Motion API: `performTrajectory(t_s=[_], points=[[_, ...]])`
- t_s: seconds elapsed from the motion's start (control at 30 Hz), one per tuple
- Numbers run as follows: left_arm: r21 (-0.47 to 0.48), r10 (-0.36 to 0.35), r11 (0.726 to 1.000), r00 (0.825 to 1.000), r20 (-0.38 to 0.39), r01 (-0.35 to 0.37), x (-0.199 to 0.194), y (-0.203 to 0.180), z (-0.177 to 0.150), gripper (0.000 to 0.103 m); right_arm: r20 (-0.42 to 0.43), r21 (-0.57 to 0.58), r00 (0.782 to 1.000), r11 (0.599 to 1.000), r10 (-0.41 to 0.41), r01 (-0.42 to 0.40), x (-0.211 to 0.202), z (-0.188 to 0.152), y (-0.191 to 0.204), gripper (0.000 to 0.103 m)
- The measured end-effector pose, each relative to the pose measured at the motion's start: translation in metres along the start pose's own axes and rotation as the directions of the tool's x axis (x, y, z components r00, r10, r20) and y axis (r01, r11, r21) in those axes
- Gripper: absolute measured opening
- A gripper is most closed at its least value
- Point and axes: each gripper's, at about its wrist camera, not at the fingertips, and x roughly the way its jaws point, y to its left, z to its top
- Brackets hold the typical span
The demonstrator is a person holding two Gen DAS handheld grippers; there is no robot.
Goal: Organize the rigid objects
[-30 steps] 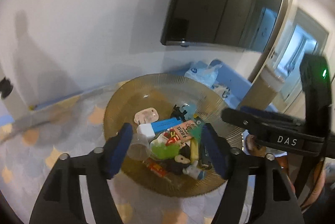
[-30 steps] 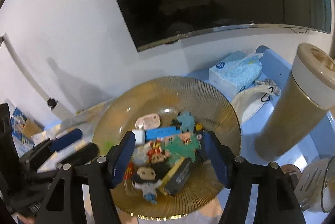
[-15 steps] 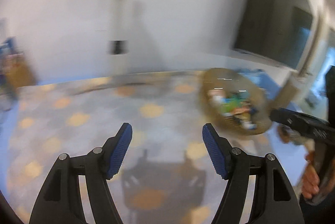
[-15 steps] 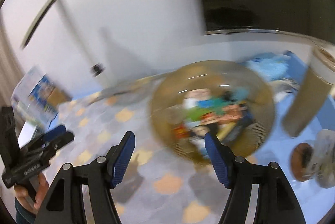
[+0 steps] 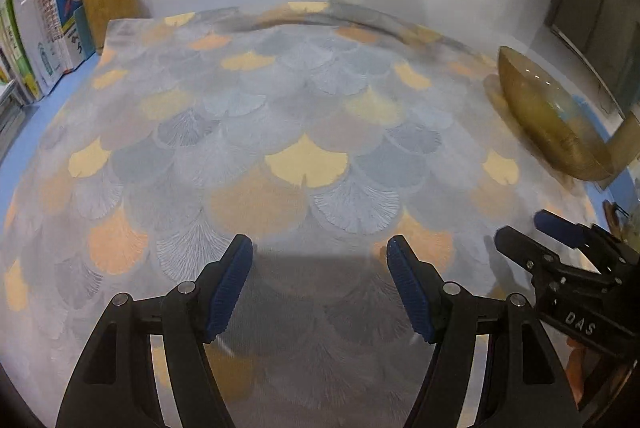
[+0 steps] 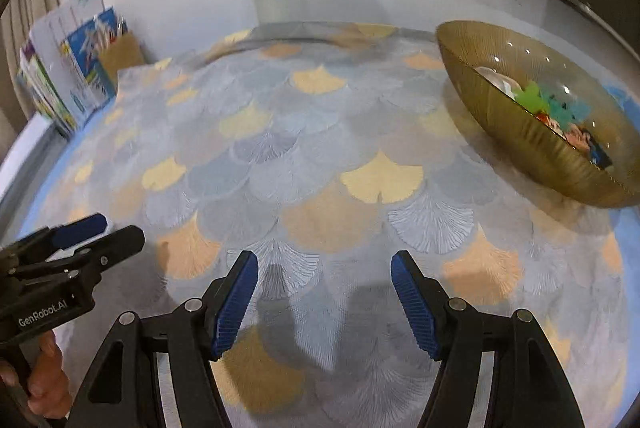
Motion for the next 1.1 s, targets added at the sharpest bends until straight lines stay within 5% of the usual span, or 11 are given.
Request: performTrajectory(t_s=[0.53, 0.7, 1.1], points=[[0.052, 0.095, 0.994, 0.995, 0.026, -0.097, 0.009, -0.014, -0.005, 0.079, -0.022, 0.002, 0.997, 0.997, -0.080, 0.080, 0.009, 0.001, 0.001, 0.068], [0.006, 0.150, 0.989, 0.989, -0.011, -0.150, 0.014, -0.006, -0.002, 0.102, -0.043, 0.012, 0.994, 0.995, -0.099, 0.099, 0.012, 0.001, -0.001, 0.085], [-0.003, 0.162, 0.987, 0.987, -0.009, -0.162, 0.013, -0.004, -0.003, 0.102, -0.060, 0.018, 0.993, 0.994, -0.104, 0.105, 0.016, 0.002, -0.003, 0.099]])
